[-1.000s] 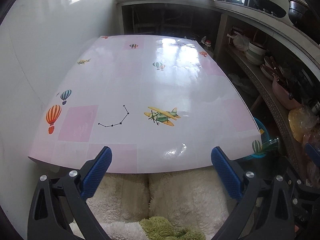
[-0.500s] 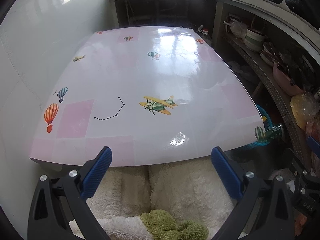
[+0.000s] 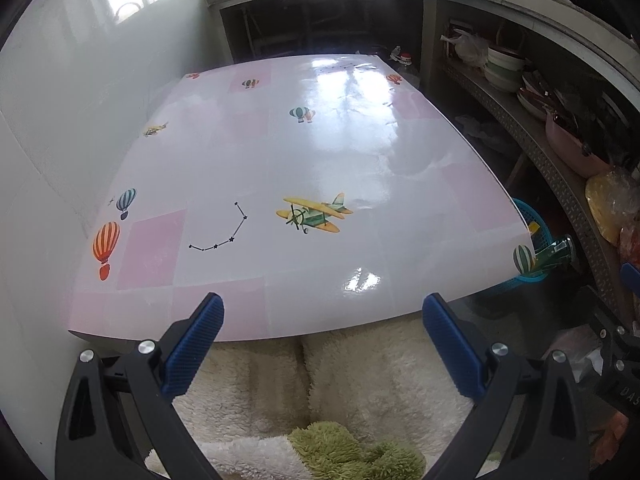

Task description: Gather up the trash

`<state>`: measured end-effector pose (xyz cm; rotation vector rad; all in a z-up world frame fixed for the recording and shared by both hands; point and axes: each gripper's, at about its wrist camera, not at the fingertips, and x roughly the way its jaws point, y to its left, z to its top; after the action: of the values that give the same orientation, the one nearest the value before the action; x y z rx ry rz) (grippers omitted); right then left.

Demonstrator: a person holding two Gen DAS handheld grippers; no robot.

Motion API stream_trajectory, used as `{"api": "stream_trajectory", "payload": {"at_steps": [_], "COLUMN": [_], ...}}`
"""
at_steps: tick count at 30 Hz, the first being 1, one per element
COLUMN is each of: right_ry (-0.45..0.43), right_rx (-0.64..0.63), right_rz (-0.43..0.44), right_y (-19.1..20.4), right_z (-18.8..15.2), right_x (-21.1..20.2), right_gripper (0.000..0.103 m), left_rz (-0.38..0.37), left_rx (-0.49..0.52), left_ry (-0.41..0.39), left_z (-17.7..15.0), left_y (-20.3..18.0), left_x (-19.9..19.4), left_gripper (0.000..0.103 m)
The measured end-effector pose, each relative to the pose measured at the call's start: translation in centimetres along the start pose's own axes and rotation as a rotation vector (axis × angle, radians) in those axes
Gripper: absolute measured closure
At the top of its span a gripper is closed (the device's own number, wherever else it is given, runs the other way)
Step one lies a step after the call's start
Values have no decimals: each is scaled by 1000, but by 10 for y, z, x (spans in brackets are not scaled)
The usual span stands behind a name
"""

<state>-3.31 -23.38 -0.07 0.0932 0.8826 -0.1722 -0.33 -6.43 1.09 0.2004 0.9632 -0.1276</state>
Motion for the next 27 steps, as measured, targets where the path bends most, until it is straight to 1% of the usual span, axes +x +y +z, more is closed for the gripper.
{"api": "stream_trajectory", "payload": {"at_steps": [7, 13, 19, 24, 27], "right_ry": [2, 2, 1, -4, -5], "right_rx": [16, 28, 21, 25, 27], "right_rz": [-23, -26, -38, -46, -48], "right_y": [-10, -14, -16, -21, -23], "right_z": [-2, -2, -1, 0, -1], "right_x": [-2, -3, -3, -6, -7], "right_gripper": [8, 8, 8, 8, 8], "left_rz": [16, 49, 73, 70, 66], "left_rx": [10, 57, 35, 24, 36], "left_ry": [-7, -42, -50, -44, -47], "left_z": [2, 6, 5, 5, 5], "left_y": [-3, 3, 21, 27, 27], "left_x": [-2, -5, -5, -5, -6], "left_gripper": [6, 6, 6, 6, 6]}}
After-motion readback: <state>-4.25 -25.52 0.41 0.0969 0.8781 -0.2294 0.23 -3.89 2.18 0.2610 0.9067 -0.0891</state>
